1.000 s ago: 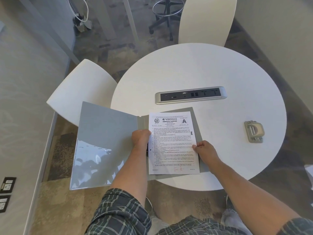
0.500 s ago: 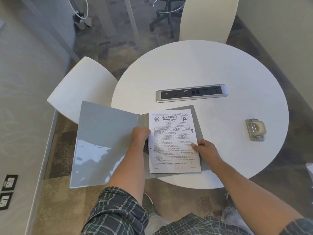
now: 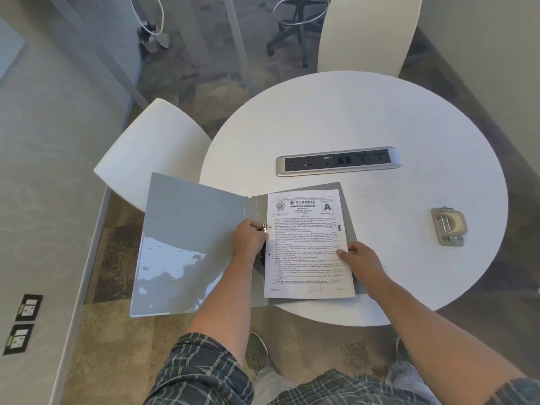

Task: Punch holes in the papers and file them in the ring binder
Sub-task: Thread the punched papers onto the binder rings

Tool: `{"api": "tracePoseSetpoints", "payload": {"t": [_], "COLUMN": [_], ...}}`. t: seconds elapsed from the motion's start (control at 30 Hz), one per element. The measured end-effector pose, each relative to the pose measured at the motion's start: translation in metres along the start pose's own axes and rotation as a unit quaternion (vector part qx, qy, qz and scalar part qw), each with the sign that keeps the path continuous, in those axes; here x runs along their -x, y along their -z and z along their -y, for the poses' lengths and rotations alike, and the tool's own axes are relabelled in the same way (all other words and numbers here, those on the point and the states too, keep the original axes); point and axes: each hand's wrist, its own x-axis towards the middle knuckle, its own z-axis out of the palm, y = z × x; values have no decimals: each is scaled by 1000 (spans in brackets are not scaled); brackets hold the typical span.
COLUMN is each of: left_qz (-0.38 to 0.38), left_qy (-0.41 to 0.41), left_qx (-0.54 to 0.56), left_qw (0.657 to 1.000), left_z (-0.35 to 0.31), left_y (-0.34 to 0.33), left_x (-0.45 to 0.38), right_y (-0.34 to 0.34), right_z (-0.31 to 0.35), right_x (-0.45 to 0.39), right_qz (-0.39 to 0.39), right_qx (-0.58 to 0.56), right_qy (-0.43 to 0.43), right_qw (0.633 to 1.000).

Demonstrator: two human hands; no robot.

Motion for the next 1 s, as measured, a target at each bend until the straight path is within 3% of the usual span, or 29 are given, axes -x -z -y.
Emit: {"api": "tracePoseSetpoints", "payload": {"t": [0.2,0.5,1.0], "left_qz": [-38,69,89], "left_qy": [-11,4,33], "left_qx": [-32,-25,21], "left_qw": [999,997,995], "left_z": [3,12,16], "left_y": [-5,6,16], "left_x": [10,35,38], "right_y": [1,5,6], "right_z": [-2,-6,-7], "right_x": [5,7,5], "right_qz": [32,76,75], "right_qx": [-40,-78,-89], "right_qy": [13,17,14], "right_qw": [999,994,993]}}
